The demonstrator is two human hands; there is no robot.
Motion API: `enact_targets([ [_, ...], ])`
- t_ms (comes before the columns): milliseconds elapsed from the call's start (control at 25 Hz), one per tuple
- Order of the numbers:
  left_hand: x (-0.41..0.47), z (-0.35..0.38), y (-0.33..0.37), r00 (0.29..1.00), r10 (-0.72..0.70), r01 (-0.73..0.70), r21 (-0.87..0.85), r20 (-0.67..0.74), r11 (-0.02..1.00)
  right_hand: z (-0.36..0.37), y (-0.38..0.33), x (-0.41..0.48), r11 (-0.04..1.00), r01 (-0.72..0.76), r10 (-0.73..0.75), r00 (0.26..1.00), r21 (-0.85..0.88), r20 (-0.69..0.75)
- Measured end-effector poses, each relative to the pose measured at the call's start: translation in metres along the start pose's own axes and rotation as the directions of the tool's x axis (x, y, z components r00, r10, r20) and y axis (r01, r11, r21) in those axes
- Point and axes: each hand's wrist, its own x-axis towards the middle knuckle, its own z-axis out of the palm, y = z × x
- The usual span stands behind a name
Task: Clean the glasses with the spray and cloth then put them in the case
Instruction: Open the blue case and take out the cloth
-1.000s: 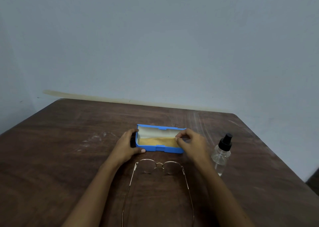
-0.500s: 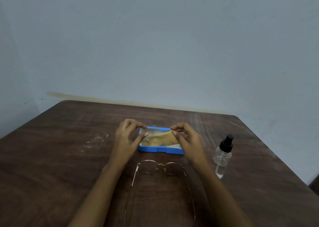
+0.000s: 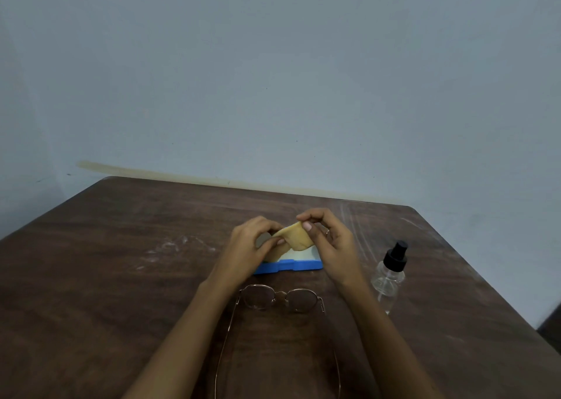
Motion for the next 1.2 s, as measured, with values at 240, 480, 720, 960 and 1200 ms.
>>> enact_targets([
  [240,0.007,-0.002,0.01,0.987,-0.029,0.026,-0.018,-0.16,0.999,-0.004,-0.006,-0.001,0.999,0.028,-0.027,0.999,0.016,-0.043],
  [480,0.013,-0.006,0.022,0.915,-0.339,0.288,-0.235,-0.219,0.928,-0.006,-0.009,-0.001,0.993,0.086,-0.088,0.996,-0.083,-0.021],
  [720,0.018,-0.015,0.029,0.849,-0.527,0.403,-0.622,-0.018,0.671,-0.004,-0.001,-0.001,0.872,0.269,-0.259,0.962,-0.409,0.08],
  [960,0.014,-0.015,0.033,0.819,-0.567,0.44,-0.731,0.088,0.522,0.002,0.002,-0.004,0.855,0.293,-0.252,0.956,-0.428,0.151],
  [1200,0.014,-0.017,0.034,0.843,-0.517,0.448,-0.725,0.148,0.523,0.003,0.005,-0.003,0.98,-0.108,0.109,0.994,-0.167,0.001],
])
